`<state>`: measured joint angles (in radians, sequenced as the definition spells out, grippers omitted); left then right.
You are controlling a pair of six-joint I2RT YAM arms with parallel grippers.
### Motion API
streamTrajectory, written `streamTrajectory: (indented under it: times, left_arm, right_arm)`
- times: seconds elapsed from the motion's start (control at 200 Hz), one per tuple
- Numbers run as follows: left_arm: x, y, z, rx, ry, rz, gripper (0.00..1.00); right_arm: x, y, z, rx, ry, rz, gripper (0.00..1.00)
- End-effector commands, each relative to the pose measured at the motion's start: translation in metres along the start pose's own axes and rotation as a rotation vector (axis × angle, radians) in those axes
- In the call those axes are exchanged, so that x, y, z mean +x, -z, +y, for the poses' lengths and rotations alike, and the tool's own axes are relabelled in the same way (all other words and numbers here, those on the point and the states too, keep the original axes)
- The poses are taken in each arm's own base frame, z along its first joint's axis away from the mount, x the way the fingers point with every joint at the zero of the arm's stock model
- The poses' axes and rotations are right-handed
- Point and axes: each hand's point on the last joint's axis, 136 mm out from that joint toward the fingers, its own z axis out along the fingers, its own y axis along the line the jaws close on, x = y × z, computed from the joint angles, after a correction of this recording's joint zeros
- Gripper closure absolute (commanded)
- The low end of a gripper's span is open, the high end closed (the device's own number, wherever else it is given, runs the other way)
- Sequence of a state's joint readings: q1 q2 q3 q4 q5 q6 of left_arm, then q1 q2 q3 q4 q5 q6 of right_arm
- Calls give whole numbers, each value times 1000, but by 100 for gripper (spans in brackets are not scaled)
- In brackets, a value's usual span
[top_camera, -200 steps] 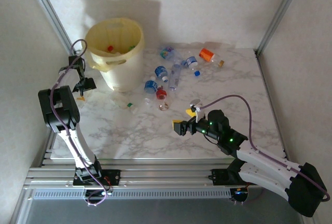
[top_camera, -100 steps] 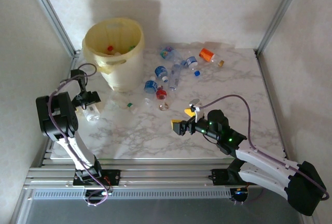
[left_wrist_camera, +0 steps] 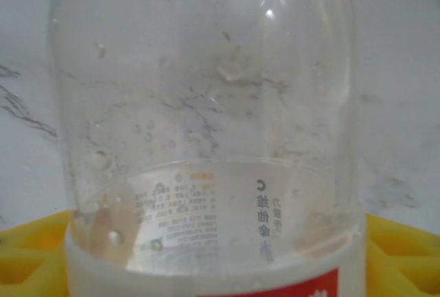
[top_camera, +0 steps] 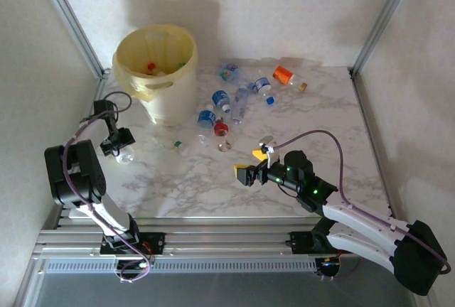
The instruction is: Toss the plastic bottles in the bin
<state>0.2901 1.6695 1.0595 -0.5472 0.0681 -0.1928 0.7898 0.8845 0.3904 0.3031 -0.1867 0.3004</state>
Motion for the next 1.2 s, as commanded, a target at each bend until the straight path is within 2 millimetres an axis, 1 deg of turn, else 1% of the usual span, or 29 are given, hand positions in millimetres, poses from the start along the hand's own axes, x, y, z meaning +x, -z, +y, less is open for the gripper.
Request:
streamTrajectory:
  times: [0.0,0.105,0.33,0.39,0.465,0.591,0.686,0.746,0.811,0.891,0.991,1.061,1.116,1.191]
  left_arm:
    - [-8,18,1,45,38,-60,39]
    - [-10,33,5,71,66,-96,41]
    - [-17,79,16,152,139,-218,45]
    - [-22,96,15,173,143,-270,46]
    - [-27,120,14,195,145,-342,44]
    - [-37,163,19,200,165,-475,48]
    - [-42,205,19,241,182,-606,50]
    - [-46,234,17,288,191,-692,51]
    - [-50,270,11,353,198,-778,53]
    - [-56,321,-1,458,179,-885,55]
    - [-60,386,-28,655,108,-996,52]
    - [-63,427,-47,791,58,-1051,52]
    - [-68,453,-64,880,13,-1072,54]
    - [-76,478,-88,961,-44,-1081,54]
  right_arm:
    - [-6,4,1,-5,-3,-25,1]
    - [-6,5,1,-1,-2,-26,1]
    - [-9,8,1,8,2,-28,1]
    - [-9,7,0,16,1,-24,1]
    - [-8,7,-1,22,-2,-14,1]
    - [-9,8,-2,37,-14,0,1]
    - [-8,9,-2,34,-16,2,1]
    - [-7,9,-3,38,-17,5,1]
    - [-6,8,-4,46,-18,10,1]
    - [-4,8,-6,53,-20,17,1]
    - [-1,8,-7,57,-27,15,1]
    - [0,7,-8,61,-32,15,1]
    - [0,7,-9,66,-38,18,1]
    - [0,6,-10,72,-52,24,1]
